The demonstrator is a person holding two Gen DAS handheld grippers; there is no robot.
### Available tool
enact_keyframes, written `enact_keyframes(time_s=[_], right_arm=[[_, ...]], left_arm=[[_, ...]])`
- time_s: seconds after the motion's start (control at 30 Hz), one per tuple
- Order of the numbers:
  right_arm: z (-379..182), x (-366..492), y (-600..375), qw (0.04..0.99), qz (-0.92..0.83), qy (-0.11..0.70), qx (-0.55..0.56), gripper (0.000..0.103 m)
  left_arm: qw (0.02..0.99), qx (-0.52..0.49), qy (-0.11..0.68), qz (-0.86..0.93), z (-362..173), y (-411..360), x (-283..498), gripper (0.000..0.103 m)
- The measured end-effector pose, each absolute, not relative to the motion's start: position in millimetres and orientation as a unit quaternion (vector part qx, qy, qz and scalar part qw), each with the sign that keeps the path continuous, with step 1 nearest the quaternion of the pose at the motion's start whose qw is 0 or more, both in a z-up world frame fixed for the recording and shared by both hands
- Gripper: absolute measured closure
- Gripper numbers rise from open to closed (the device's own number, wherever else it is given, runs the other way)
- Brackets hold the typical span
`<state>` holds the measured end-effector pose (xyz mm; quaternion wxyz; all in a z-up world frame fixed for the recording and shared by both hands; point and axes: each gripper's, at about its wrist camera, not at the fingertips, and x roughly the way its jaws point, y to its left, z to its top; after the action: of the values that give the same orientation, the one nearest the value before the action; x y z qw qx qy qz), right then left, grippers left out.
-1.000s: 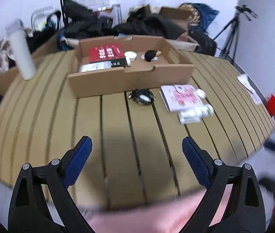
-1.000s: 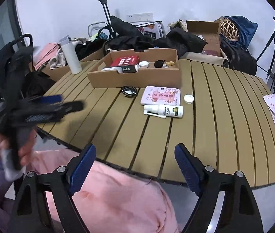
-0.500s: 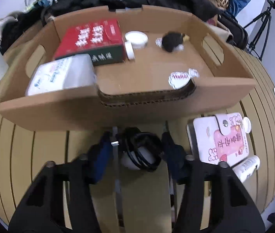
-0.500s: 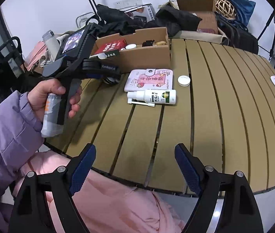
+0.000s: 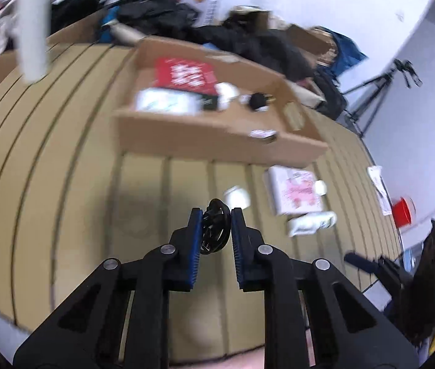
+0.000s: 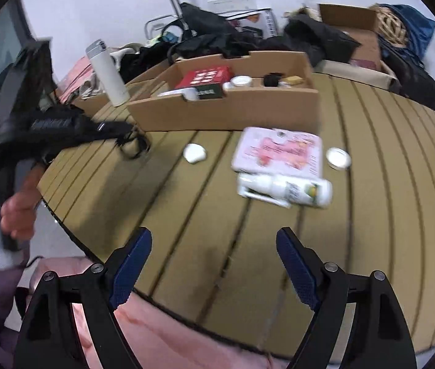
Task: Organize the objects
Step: 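Grasp the black cable with the left gripper while the right grasps a white round case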
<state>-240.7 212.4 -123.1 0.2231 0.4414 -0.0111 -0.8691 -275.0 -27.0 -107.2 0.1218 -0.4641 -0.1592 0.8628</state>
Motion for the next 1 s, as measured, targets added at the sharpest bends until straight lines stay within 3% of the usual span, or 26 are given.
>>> enact_keyframes(time_s=[0.1, 0.27, 0.37, 0.43, 0.5, 0.77, 1.0], right_arm=[[-127.6, -265.7, 186.6, 0.243, -0.867, -0.003, 0.434, 0.017], [-138.1, -322.0, 133.9, 0.247, -0.871, 0.041, 0.422, 0.033], [-153.1, -346.8, 109.4, 0.218, -0.873, 0.088, 0.428, 0.047], [-166.0, -353.6, 102.4, 0.209, -0.866, 0.098, 0.444, 0.065], [-177.5, -354.5, 101.0, 0.194, -0.863, 0.103, 0.456, 0.071], [-172.4, -343.0, 109.8, 0.192, -0.869, 0.092, 0.447, 0.071], [-106.3, -265.2, 155.1, 0.189, -0.895, 0.051, 0.400, 0.071]], left_arm=[[0.101, -0.464, -0.165, 0.864, -116.3, -47.0, -265.7, 0.088], [0.088, -0.471, -0.178, 0.860, -125.9, -63.8, -255.4, 0.088], [0.087, -0.467, -0.176, 0.863, -124.7, -67.0, -249.8, 0.088], [0.085, -0.468, -0.174, 0.862, -125.4, -69.3, -248.3, 0.088], [0.083, -0.471, -0.168, 0.862, -125.7, -70.3, -246.9, 0.088], [0.093, -0.454, -0.162, 0.871, -109.5, -67.3, -237.5, 0.088], [0.114, -0.431, -0.140, 0.884, -57.3, -40.8, -194.6, 0.088]])
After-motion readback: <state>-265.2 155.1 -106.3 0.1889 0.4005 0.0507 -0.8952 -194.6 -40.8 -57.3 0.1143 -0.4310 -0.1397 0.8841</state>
